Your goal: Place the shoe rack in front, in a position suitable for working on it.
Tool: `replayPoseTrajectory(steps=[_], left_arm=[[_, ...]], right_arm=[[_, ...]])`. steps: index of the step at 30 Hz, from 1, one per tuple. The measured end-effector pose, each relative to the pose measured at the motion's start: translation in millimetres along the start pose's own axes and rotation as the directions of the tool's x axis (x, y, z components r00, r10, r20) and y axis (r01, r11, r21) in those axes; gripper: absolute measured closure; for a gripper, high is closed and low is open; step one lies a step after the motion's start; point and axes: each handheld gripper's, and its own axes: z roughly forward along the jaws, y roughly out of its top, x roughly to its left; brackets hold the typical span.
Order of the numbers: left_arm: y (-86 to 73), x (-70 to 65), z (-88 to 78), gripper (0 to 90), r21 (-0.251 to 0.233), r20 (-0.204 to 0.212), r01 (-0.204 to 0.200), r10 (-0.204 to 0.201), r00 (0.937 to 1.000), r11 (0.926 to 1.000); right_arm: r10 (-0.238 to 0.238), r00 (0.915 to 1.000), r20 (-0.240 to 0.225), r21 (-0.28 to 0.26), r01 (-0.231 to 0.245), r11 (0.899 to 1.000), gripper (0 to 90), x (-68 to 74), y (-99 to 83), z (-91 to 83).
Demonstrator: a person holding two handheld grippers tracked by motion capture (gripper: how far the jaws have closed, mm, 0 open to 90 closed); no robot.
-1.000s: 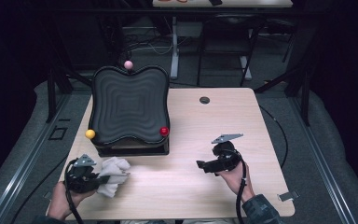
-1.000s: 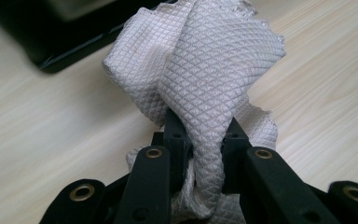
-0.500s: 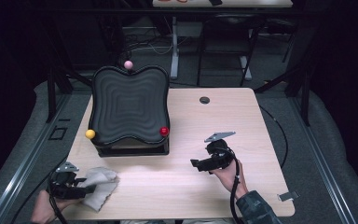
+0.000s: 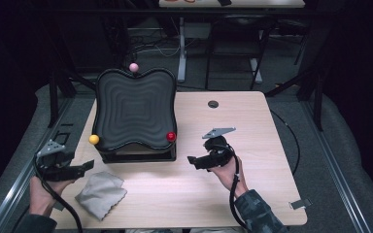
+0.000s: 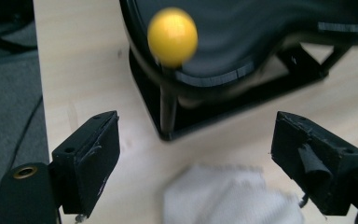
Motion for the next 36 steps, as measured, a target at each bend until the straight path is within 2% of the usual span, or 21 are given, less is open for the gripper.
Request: replayPoseTrajectory(steps=[2,3,4,5,6,7,8,9,15,17,18,20,22,26,36], left_arm=[[9.4,0.2,5.7,15.7,-0.022,-0.004,0.006,-0.007,1.0000,0.9997],[13.8,0.0,8.8,16.3,-0.024,-0.005,0.002,-0.002,1.0000,0.9997],[17.4,-0.6,11.6,17.3,-0.036,-0.010,-0.003,0.002,0.9999,0.9994],[20.8,-1.1,14.5,18.3,-0.045,-0.008,0.002,-0.002,1.0000,0.9990],[24.0,-2.0,17.8,19.8,-0.045,-0.008,-0.004,0.003,1.0000,0.9990],[26.7,-3.0,20.6,22.3,-0.051,-0.015,-0.008,0.007,0.9999,0.9987],[28.9,-3.9,23.5,24.3,-0.052,-0.018,-0.015,0.014,0.9997,0.9985],[30.9,-4.5,26.6,26.4,-0.042,-0.020,-0.025,0.025,0.9995,0.9988],[35.2,-4.0,36.1,38.6,-0.037,-0.036,-0.034,0.033,0.9988,0.9987],[34.7,-2.7,38.0,41.6,-0.036,-0.037,-0.033,0.032,0.9988,0.9988],[34.4,-2.4,38.8,43.1,-0.035,-0.041,-0.034,0.032,0.9987,0.9988],[33.5,-0.5,39.3,47.3,-0.041,-0.045,-0.031,0.029,0.9986,0.9987],[32.7,1.7,39.8,51.7,-0.044,-0.044,-0.025,0.023,0.9988,0.9987],[31.0,4.5,40.9,58.3,-0.044,-0.042,-0.020,0.018,0.9989,0.9989],[29.5,-3.9,38.9,59.3,-0.034,-0.021,-0.033,0.033,0.9992,0.9989]], right_arm=[[-0.007,0.9996,-0.029,-0.013,0.007,1.000,18.8,1.2,8.4,3.9],[-0.013,0.9999,0.009,-0.009,0.014,1.000,19.8,3.8,12.5,5.8],[-0.018,0.9993,-0.033,-0.023,0.017,1.000,21.0,4.1,16.0,8.8],[-0.026,0.9990,0.036,-0.007,0.026,1.000,22.5,8.3,20.1,10.6],[-0.031,0.9977,0.060,-0.002,0.031,1.000,24.1,10.6,23.8,12.5],[-0.032,0.9978,-0.058,-0.042,0.030,0.999,26.0,8.7,26.6,16.7],[-0.035,0.9982,-0.049,-0.043,0.033,0.999,28.7,10.7,30.2,18.9],[-0.039,0.9992,-0.011,-0.042,0.038,0.998,30.4,13.6,33.6,20.9],[-0.053,0.9986,-0.008,-0.066,0.052,0.996,38.2,18.5,50.9,29.7],[-0.057,0.9978,-0.035,-0.068,0.054,0.996,40.6,19.6,54.9,34.8],[-0.060,0.9981,-0.018,-0.065,0.058,0.996,41.8,21.9,56.4,37.7],[-0.071,0.9973,-0.020,-0.058,0.070,0.996,44.4,24.6,58.6,43.2],[-0.069,0.9976,0.005,-0.051,0.069,0.996,48.2,26.1,59.5,47.2],[-0.056,0.9983,-0.012,-0.052,0.056,0.997,58.7,24.6,59.0,52.5],[-0.050,0.9986,-0.017,-0.071,0.048,0.996,59.9,21.7,50.1,46.5]])
